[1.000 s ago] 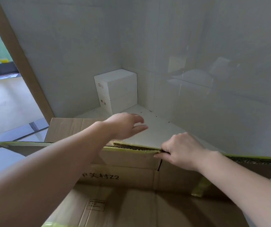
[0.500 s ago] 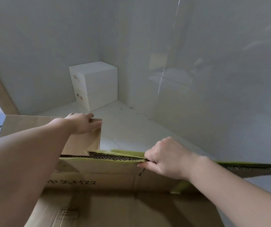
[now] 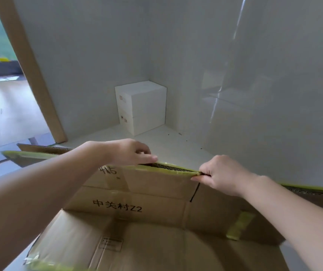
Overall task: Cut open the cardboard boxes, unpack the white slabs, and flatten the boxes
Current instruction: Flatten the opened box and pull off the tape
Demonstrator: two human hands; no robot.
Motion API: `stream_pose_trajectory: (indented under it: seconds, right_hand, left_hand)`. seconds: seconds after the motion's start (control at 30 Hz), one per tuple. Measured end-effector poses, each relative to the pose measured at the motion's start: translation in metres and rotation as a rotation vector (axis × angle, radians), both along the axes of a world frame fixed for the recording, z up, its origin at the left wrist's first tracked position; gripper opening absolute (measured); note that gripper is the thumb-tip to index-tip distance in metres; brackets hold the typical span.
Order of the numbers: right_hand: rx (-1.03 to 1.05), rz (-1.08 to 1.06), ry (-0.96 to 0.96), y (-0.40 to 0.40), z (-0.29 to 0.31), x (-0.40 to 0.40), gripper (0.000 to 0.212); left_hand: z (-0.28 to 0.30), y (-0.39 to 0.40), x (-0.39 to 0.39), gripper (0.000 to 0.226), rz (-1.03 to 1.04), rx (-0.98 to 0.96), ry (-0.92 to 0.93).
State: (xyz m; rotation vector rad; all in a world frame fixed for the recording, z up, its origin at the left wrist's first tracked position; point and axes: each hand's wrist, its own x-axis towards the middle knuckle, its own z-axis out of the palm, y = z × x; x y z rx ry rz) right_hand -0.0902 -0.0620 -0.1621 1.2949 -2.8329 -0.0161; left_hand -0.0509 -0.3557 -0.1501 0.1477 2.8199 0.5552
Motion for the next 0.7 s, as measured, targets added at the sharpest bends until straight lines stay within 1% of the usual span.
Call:
stream_pose_trajectory:
  seconds: [0.03, 0.1, 0.2, 0.27, 0.33, 0.37, 0.43, 0.47, 0.53, 0.57, 0.63, 0.7]
  right_hand:
    - [-0.010, -0.014, -0.014, 0.000, 0.001, 0.001, 0.055]
    - [-0.032, -0.031, -0.022, 0.001, 0.000, 0.003, 0.055]
    - [-0.090, -0.073, -0.026, 0.002, -0.005, 0.009, 0.049]
    - [-0.128, -0.128, -0.109, 0.005, -0.007, 0.010, 0.048]
    - [0.001, -0.228, -0.156, 0.015, -0.003, 0.009, 0.070]
    - [0.100, -0.262, -0.148, 0.022, -0.003, 0.006, 0.065]
    - [0.192, -0.269, -0.114, 0.034, -0.002, 0.005, 0.023]
    - [0.211, -0.279, -0.094, 0.039, -0.001, 0.004, 0.015]
    - [0.215, -0.301, -0.056, 0.048, 0.012, 0.002, 0.014]
    - [0.199, -0.310, -0.017, 0.050, 0.029, 0.002, 0.011]
    - [0.172, -0.344, 0.092, 0.055, 0.078, -0.001, 0.010]
    - [0.159, -0.403, 0.212, 0.061, 0.140, -0.001, 0.011]
  left_hand:
    - [-0.002, 0.004, 0.005, 0.067, -0.069, -0.043, -0.006]
    - [-0.010, 0.009, 0.011, 0.053, -0.175, -0.175, 0.055]
    - [-0.015, 0.014, 0.015, 0.011, -0.184, -0.304, 0.201]
    - [-0.014, 0.015, 0.017, 0.010, -0.193, -0.332, 0.218]
    - [-0.013, 0.017, 0.020, 0.006, -0.216, -0.344, 0.225]
    - [-0.013, 0.018, 0.022, 0.005, -0.214, -0.358, 0.232]
    - [-0.013, 0.021, 0.025, 0.007, -0.203, -0.413, 0.271]
    - [-0.011, 0.024, 0.025, 0.009, -0.204, -0.448, 0.305]
    - [0.007, 0.034, 0.021, 0.014, -0.203, -0.500, 0.379]
    - [0.024, 0.039, 0.015, 0.017, -0.197, -0.520, 0.416]
    - [0.070, 0.047, -0.002, 0.019, -0.170, -0.560, 0.531]
    - [0.125, 0.053, -0.021, 0.021, -0.136, -0.597, 0.678]
